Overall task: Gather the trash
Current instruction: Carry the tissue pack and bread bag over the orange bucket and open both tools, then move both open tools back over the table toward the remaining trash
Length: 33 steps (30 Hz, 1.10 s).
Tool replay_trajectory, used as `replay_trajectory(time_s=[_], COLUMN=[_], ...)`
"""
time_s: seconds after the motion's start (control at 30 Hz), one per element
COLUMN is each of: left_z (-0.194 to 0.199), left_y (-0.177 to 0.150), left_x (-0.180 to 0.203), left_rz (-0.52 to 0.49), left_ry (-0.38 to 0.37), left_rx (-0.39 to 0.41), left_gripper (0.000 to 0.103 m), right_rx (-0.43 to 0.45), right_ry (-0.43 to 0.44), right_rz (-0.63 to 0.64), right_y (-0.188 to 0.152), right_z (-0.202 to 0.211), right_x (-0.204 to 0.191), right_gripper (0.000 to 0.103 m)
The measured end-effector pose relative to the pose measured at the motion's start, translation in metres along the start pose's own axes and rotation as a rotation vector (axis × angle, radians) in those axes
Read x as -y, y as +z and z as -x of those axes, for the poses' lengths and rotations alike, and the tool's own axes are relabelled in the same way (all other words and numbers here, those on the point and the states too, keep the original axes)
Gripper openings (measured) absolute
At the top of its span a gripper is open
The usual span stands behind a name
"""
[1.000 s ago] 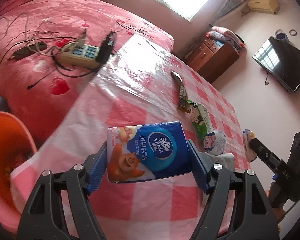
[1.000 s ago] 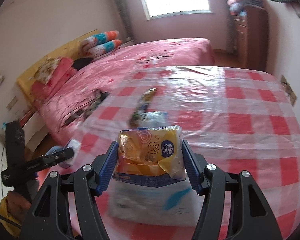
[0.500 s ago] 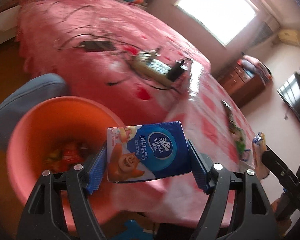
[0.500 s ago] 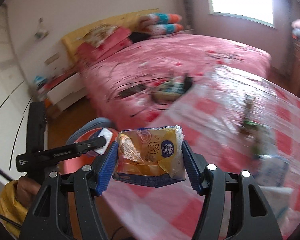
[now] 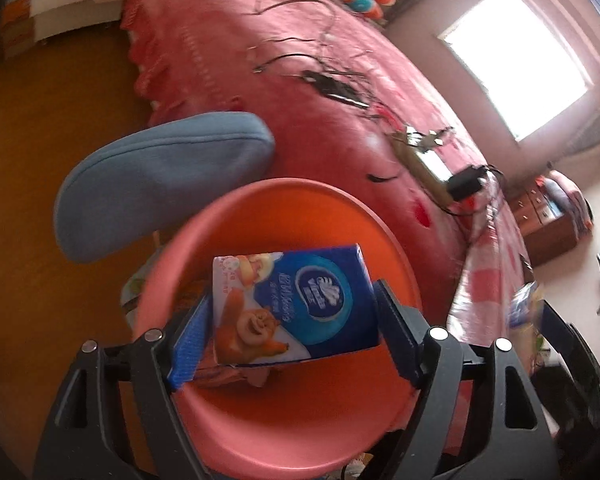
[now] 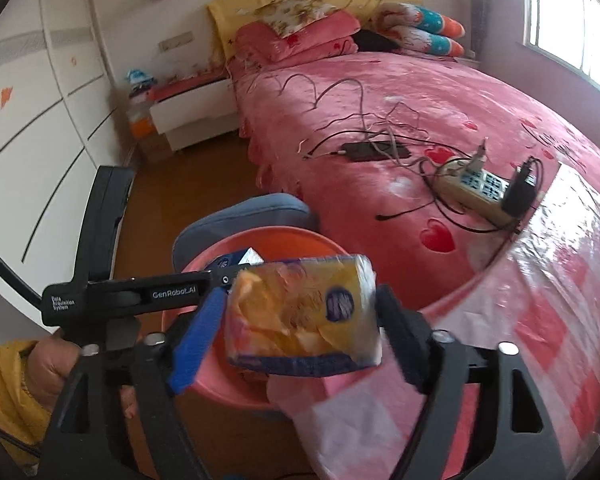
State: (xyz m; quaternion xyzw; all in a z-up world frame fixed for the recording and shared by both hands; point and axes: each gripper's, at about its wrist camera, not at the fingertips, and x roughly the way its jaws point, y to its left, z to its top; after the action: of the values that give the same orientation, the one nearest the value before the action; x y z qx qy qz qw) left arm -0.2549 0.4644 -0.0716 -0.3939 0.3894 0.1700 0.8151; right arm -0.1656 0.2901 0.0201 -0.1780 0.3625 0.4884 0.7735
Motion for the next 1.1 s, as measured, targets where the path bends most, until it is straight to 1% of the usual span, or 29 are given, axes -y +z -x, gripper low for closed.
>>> replay_trajectory(time_s=[0.07, 0.13, 0.17, 0.23, 0.43, 0.7, 1.1], left_z=[0.003, 0.004, 0.006, 0.007, 0.011, 0.014, 0.012], left_y=[0.001, 0.002, 0.002, 0.003, 0.001, -0.003, -0.015], left_x=[-0.005, -0.004, -0.003, -0.001, 0.008, 0.029, 0.072], left_rz=[0.010, 0.003, -0.002, 0.000, -0.011, -0.049, -0.131], left_ry=[-0.015, -0.003, 0.003, -0.007, -0.017, -0.031, -0.060], left_rx=[0.008, 0.018, 0.024, 0.024, 0.023, 0.014, -0.014], left_gripper=[0.079, 0.083, 0.083, 0.083, 0.083, 0.084, 0.084], right_rx=[0.004, 0.008, 0.011, 0.021, 0.032, 0.049, 0.080], right_ry=[0.004, 0.002, -0.003, -0.013, -0.036, -0.066, -0.134], right_rz=[0.005, 0.001, -0.002, -0.010, -0.054, -0.119, -0.222], right_y=[-0.002, -0.002, -0.003, -0.003, -0.008, -0.020, -0.052], right_z=[-0.002, -0.001, 0.002, 0.006, 0.018, 0.037, 0.067], right_x=[-0.003, -0.004, -0.003, 0.000, 0.013, 0.035, 0.074], right_gripper=[0.089, 0.090, 0.091, 0.092, 0.092, 0.092, 0.092])
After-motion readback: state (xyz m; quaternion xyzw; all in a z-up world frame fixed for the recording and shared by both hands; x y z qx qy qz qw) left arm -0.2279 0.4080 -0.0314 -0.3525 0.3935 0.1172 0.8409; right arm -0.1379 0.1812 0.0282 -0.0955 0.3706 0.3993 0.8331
